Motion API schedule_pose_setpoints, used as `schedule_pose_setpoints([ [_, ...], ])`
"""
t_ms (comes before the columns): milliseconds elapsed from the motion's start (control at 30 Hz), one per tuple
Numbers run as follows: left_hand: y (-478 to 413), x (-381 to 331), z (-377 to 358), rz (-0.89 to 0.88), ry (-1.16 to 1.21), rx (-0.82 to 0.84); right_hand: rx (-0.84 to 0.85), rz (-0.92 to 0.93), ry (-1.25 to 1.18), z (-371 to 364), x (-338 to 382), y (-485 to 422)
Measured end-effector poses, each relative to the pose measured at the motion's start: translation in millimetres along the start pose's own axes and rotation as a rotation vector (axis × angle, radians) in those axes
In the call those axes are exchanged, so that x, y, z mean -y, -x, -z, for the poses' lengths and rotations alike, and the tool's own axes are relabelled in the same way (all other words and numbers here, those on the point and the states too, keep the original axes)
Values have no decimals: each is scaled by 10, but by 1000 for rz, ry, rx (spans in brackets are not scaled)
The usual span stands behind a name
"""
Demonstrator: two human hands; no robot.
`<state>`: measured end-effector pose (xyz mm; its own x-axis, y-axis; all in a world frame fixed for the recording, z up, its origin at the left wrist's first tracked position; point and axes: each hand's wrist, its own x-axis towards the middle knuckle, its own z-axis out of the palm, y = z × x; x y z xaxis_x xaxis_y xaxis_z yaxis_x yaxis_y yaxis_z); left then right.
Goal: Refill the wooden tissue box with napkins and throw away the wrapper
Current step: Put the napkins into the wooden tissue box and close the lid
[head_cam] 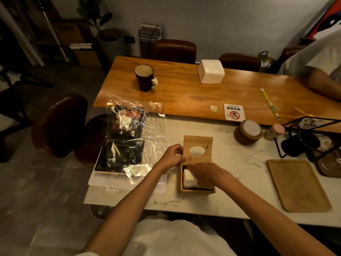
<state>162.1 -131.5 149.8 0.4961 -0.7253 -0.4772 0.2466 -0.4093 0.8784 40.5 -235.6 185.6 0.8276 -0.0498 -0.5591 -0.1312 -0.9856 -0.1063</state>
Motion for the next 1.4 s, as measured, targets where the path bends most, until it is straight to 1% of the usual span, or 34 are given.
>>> schedule_pose_setpoints([
  [67,-17,10,3,-5,-3,3,17,29,22,-51,41,-87],
  [267,-35,45,5,-24,-14,-11,199,-11,-97,-173,38,-234],
  [367,-31,67,-10,-59,-29,-16,323,-50,-79,-131,14,-306],
  [433,-32,78,-26,-71,-35,-21,341,-91,-121,-118,10,-332],
  [633,-33,89,-41,-120,-60,-32,317,-179,-318,-91,54,-332],
  [800,5,146,-45,-159,-78,-26,185,-232,-500,-246,100,-252],
  [833,7,152,-47,-166,-85,-32,153,-252,-490,-281,111,-251],
  [900,9,154,-50,-172,-90,-35,106,-302,-388,-353,132,-263],
  [967,19,145,-57,-171,-95,-41,103,-315,-312,-381,143,-244],
  [1033,25,146,-62,-172,-101,-45,93,-264,-327,-357,115,-203],
  [1100,28,148,-65,-178,-99,-44,113,-207,-392,-324,56,-176],
  [1200,20,161,-64,-182,-98,-45,178,-207,-406,-258,34,-169],
  [1233,18,162,-66,-183,-101,-44,172,-210,-389,-236,53,-160],
  [1333,23,163,-69,-178,-100,-42,83,-180,-282,-204,104,-118],
  [1400,21,164,-67,-170,-106,-41,82,-156,-279,-172,135,-81],
])
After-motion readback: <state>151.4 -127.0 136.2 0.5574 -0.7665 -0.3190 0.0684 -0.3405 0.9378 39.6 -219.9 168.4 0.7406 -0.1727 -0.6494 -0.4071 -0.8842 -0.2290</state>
